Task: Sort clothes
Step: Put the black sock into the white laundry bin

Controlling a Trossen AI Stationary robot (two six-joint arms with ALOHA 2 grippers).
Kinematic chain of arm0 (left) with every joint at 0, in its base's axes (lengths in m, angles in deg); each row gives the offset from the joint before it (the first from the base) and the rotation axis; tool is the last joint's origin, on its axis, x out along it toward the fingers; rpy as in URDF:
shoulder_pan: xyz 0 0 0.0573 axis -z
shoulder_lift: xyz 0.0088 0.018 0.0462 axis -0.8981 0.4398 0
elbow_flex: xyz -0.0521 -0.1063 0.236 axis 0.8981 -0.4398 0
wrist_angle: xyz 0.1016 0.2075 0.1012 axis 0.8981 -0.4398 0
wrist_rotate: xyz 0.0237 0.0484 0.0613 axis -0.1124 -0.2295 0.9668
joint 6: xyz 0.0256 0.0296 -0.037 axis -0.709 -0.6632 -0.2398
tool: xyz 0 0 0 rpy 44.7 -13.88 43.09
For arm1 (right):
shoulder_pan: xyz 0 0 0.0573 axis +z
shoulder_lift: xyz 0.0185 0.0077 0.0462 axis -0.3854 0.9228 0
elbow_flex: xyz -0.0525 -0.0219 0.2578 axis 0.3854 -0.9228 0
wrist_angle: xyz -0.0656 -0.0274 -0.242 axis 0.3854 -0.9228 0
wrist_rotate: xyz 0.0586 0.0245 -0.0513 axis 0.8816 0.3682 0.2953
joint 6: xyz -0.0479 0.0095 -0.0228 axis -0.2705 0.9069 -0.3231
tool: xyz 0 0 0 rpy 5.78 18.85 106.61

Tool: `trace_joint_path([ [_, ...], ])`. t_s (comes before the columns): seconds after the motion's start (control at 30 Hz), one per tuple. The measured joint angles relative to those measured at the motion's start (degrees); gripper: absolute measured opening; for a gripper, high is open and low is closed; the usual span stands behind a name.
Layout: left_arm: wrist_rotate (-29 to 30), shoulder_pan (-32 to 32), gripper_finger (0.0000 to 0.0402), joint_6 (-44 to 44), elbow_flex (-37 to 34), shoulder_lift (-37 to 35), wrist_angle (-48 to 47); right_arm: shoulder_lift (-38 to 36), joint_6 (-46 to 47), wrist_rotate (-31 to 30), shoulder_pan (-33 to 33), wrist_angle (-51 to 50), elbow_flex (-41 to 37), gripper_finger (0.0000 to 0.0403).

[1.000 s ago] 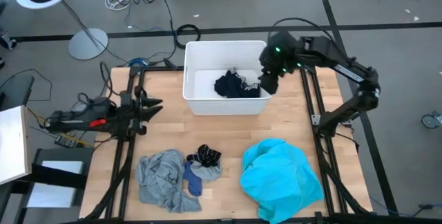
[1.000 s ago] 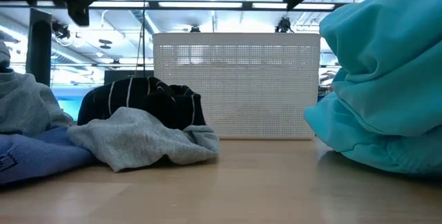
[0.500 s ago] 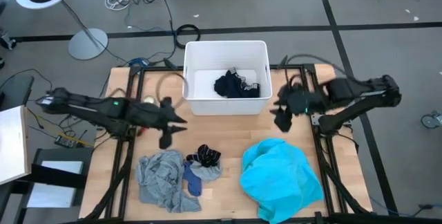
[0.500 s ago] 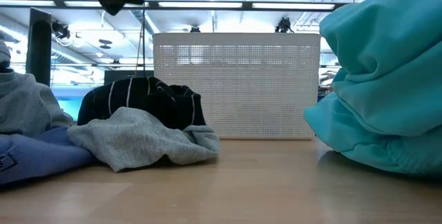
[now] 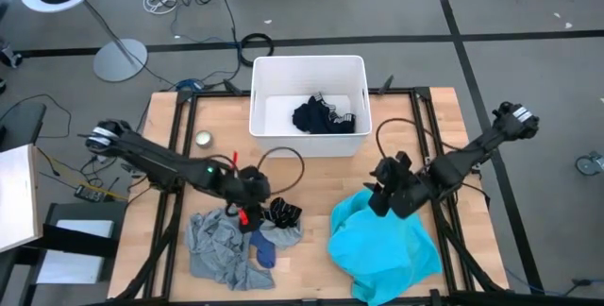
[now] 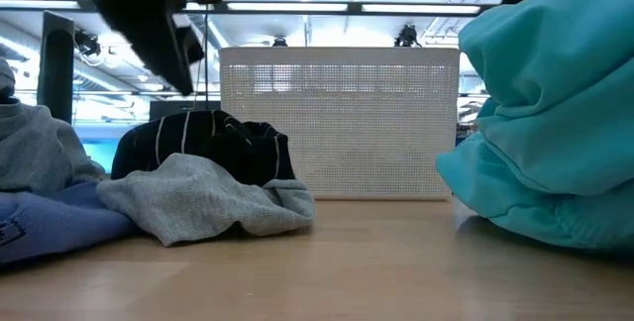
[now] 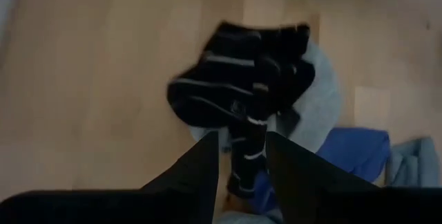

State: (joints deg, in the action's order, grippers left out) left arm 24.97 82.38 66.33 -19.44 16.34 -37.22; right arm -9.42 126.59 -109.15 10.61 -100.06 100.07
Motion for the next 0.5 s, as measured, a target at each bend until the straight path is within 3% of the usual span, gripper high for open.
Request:
trace_joint_path([
  [0.33, 0.3, 0.8, 0.0119, 2.5, 0.0, 8.4, 2.3, 3.1, 8.7, -4.6, 6.2, 1.9, -3.5, 0.0173],
  [0.5, -0.1, 0.8, 0.0023, 3.4, 0.0, 10.2, 1.9, 3.5, 8.8, -5.2, 6.5, 3.0, -3.5, 0.0173],
])
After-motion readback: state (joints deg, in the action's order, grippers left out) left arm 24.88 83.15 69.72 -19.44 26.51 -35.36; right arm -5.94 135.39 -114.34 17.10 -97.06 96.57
